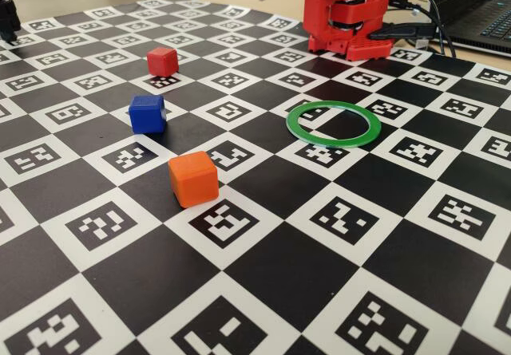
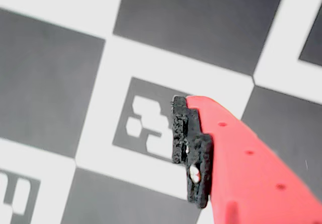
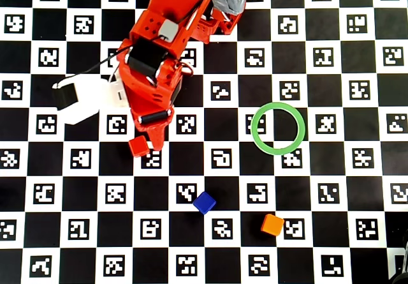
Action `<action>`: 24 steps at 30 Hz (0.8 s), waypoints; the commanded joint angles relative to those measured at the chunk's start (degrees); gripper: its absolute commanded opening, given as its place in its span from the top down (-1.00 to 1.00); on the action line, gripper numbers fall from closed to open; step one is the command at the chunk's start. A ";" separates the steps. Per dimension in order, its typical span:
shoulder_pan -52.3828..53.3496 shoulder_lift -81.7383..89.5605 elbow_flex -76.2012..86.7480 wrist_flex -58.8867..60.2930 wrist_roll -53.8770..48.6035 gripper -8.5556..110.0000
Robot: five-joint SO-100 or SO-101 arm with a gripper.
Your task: Grab the red cube then put it in the green circle then put the blue cube on top and finally the orange cube on top
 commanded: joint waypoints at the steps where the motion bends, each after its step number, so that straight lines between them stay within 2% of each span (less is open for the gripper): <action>1: 1.05 -0.53 -0.79 -3.78 -1.67 0.22; 24: 2.46 -12.48 11.16 -22.68 -2.46 0.22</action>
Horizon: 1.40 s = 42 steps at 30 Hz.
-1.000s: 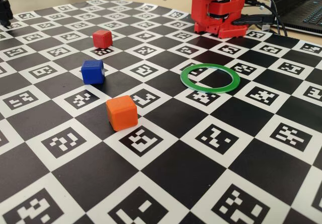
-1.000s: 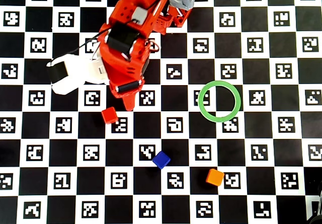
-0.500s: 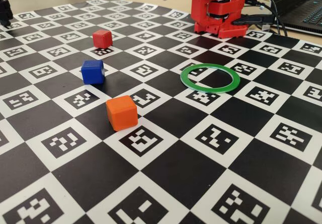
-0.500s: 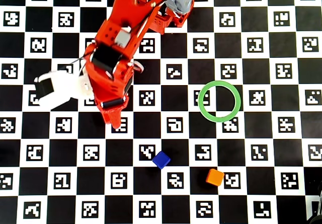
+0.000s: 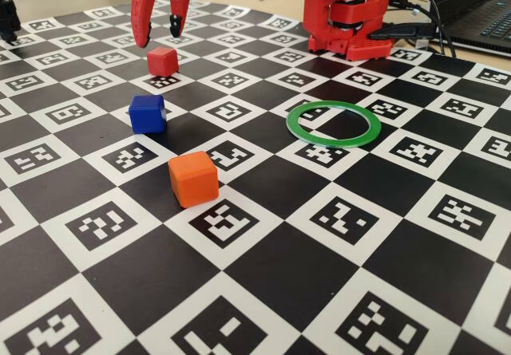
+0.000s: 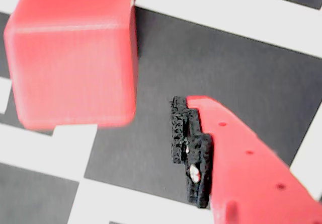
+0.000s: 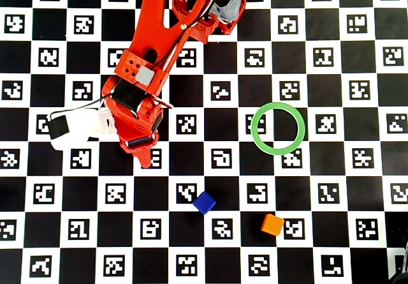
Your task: Grab the red cube then put it in the green circle then put the blue cube on top and finally the orange cube on top
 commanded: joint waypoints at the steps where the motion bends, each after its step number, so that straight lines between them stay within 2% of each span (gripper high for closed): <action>1: 0.44 0.62 -0.18 -2.46 -0.26 0.22; 20: -0.35 -3.60 0.62 -7.47 1.05 0.24; 32: -0.97 -3.78 0.88 -8.35 1.49 0.66; 42: -1.58 0.88 -1.85 -2.20 3.25 0.72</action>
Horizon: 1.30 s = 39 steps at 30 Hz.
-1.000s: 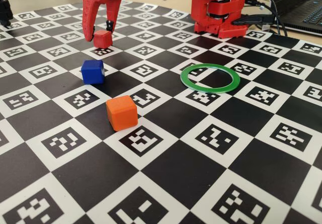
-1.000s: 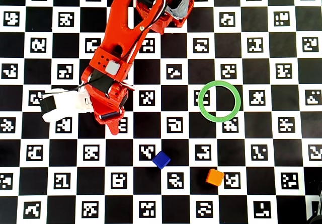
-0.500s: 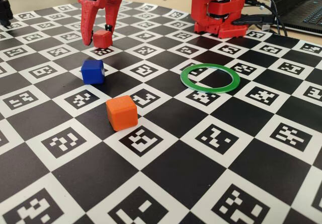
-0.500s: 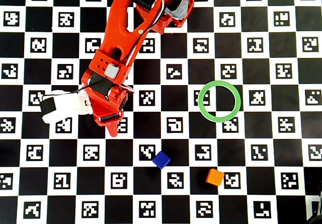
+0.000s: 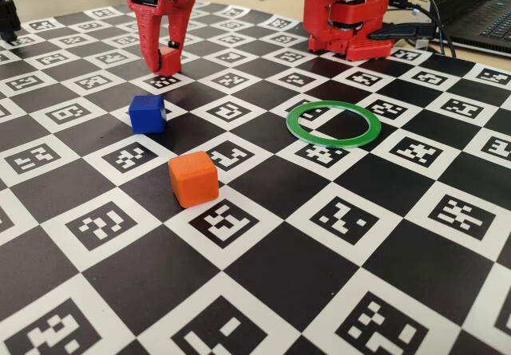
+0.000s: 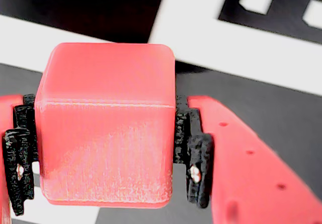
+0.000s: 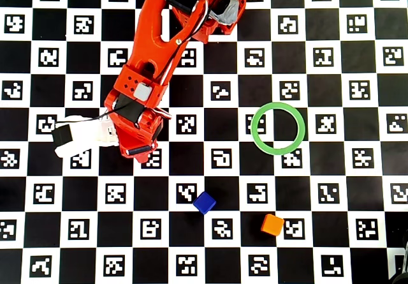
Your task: Grab the red cube then put it in the green circle then put the blue cube on top and finally the orange cube on top
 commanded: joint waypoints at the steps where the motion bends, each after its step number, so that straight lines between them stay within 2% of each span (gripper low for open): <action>1: -1.14 7.29 -3.43 3.78 1.23 0.72; 8: -3.60 14.85 -7.56 13.27 7.91 0.76; 16: -10.46 20.83 -13.45 25.40 21.88 0.81; 30: -31.82 26.89 -18.54 38.06 46.76 0.81; 39: -46.93 28.21 -17.75 39.02 59.85 0.82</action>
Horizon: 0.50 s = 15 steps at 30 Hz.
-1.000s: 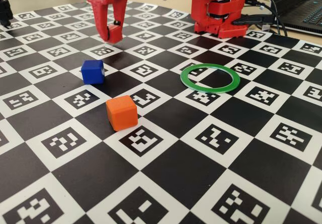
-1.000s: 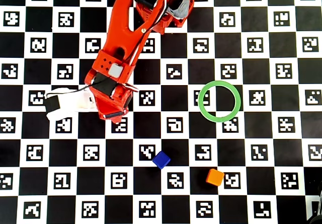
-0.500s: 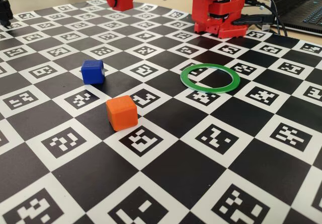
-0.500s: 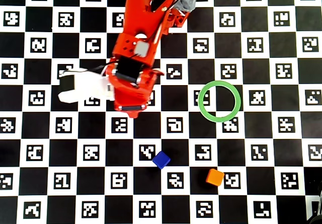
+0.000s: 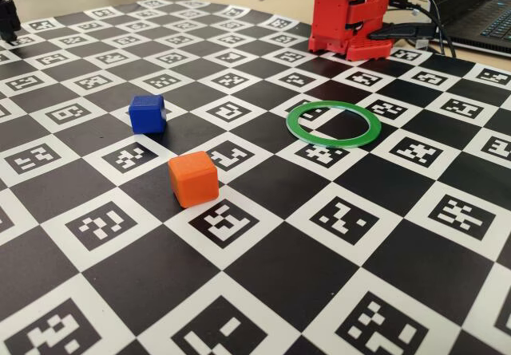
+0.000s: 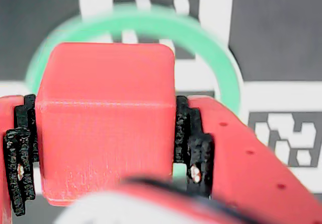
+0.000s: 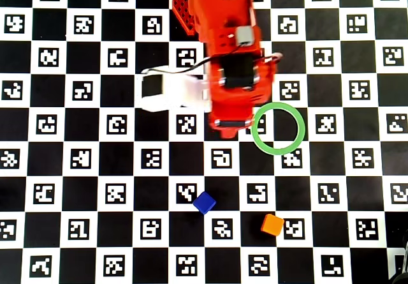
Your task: Grab the red cube then put it in the green circle then put the blue cube on top and finally the orange cube on top
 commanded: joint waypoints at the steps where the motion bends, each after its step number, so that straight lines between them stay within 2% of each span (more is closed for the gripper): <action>1: -6.15 4.75 -4.22 0.00 5.62 0.83; 7: -12.57 3.78 -3.08 -5.71 12.04 0.85; 15: -14.24 -1.14 -1.76 -14.94 15.64 0.86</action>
